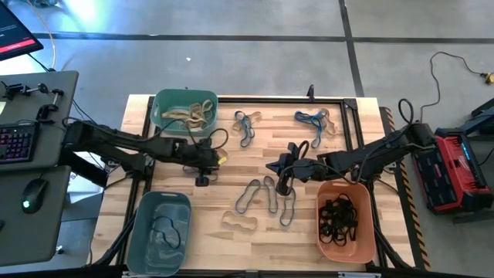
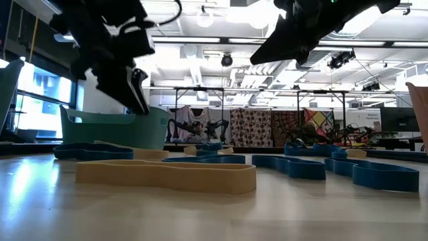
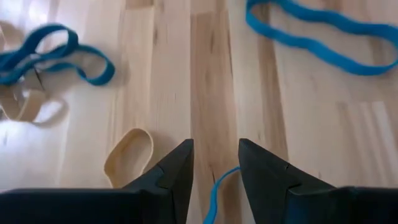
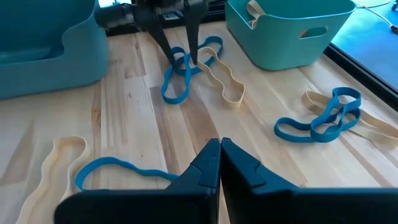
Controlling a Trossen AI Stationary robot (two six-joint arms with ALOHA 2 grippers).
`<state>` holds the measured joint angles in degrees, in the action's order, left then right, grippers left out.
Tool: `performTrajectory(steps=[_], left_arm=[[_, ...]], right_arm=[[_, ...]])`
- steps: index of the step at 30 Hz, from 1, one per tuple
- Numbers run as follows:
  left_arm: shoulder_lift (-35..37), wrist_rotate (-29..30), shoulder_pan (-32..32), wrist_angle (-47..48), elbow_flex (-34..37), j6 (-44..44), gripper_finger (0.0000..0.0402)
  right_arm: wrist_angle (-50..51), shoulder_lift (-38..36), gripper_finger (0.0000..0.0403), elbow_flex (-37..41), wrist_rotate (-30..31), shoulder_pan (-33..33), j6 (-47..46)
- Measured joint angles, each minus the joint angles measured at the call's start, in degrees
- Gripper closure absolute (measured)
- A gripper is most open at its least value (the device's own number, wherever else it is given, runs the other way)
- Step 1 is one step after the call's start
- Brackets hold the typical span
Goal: Sort rubber bands into baskets
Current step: Put the brown rubber band into the green bin
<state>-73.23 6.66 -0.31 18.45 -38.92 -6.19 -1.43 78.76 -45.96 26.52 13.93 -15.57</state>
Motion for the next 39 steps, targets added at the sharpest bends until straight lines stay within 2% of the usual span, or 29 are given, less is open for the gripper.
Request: performTrajectory(steps=[8, 17, 22, 29, 34, 39], left_arm=[[-4.99, 1.31, 2.85, -0.36, 0.00, 0.15, 0.0275], [-9.36, 2.68, 7.52, -0.08, 0.00, 0.10, 0.0206], [-11.60, 1.30, 9.54, 0.70, 0.00, -0.90, 0.0197], [-14.39, -1.47, 11.29, 1.60, 0.00, -1.05, 0.0246], [-15.96, -4.94, 12.60, 1.47, -0.24, -1.14, 0.0303], [-13.84, -4.40, 12.67, 1.72, 0.00, -1.82, 0.0370]], right_arm=[[0.04, 0.00, 0.0403, -0.01, -0.02, 0.00, -0.02], [0.06, 0.02, 0.0403, -0.01, -0.04, 0.00, -0.04], [0.20, 0.02, 0.0403, -0.01, -0.04, 0.00, -0.04], [0.44, 0.04, 0.0403, -0.01, -0.09, 0.00, 0.11], [0.80, 0.04, 0.0403, -0.03, -0.09, 0.00, 0.11], [0.95, 0.04, 0.0403, -0.03, -0.09, 0.00, 0.11]])
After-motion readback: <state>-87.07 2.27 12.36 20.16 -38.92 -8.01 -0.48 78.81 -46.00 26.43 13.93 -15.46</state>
